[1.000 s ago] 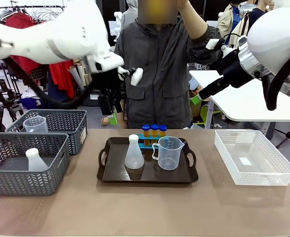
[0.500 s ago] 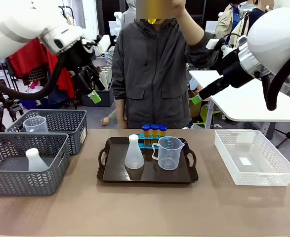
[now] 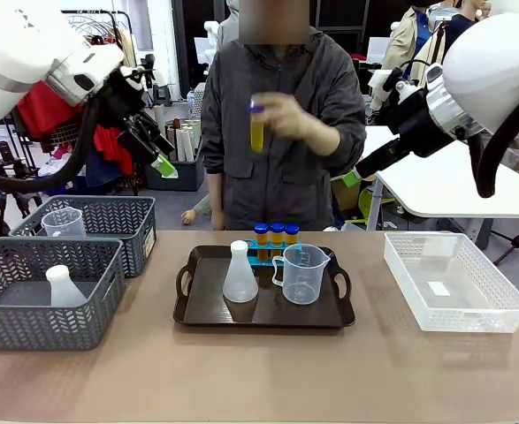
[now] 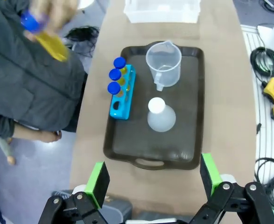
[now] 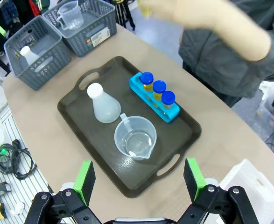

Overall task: Prepare the laboratory tools.
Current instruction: Pick up one Small flask and place it on the Handle tray.

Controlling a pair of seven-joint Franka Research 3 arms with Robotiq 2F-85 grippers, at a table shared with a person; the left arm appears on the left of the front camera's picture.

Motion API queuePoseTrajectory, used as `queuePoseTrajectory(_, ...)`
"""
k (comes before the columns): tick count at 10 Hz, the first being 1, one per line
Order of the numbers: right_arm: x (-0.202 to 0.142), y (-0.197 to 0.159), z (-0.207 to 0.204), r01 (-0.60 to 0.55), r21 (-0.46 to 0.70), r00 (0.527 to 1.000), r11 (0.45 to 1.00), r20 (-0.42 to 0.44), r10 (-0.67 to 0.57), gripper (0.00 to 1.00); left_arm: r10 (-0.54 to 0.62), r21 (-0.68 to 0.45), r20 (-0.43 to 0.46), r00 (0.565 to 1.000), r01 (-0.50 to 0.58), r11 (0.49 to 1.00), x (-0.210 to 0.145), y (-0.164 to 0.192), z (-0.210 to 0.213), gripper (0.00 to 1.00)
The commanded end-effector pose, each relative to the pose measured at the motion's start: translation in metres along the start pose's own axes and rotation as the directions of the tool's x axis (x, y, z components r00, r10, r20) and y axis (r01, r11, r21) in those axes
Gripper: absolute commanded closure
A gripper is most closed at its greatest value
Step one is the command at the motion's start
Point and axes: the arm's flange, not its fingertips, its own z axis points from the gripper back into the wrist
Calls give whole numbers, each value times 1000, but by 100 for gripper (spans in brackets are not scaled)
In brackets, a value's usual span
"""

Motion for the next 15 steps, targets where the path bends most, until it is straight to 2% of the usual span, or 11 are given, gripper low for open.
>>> queuePoseTrajectory(1,0,-1,0,-1,18,1000,1000,20,0,0,52,36,24,998,-53,998,-3,-10,-3,0)
queuePoseTrajectory(4,0,-1,0,-1,18,1000,1000,20,0,0,76,41,23,997,-77,996,-2,-9,-5,0)
queuePoseTrajectory(6,0,-1,0,-1,18,1000,1000,20,0,0,34,62,7,999,-34,997,0,-11,-5,0)
queuePoseTrajectory(7,0,-1,0,-1,18,1000,1000,20,0,0,63,31,8,998,-64,998,2,-4,-5,0)
queuePoseTrajectory(15,0,-1,0,-1,18,1000,1000,20,0,0,63,31,8,998,-64,998,2,-4,-5,0)
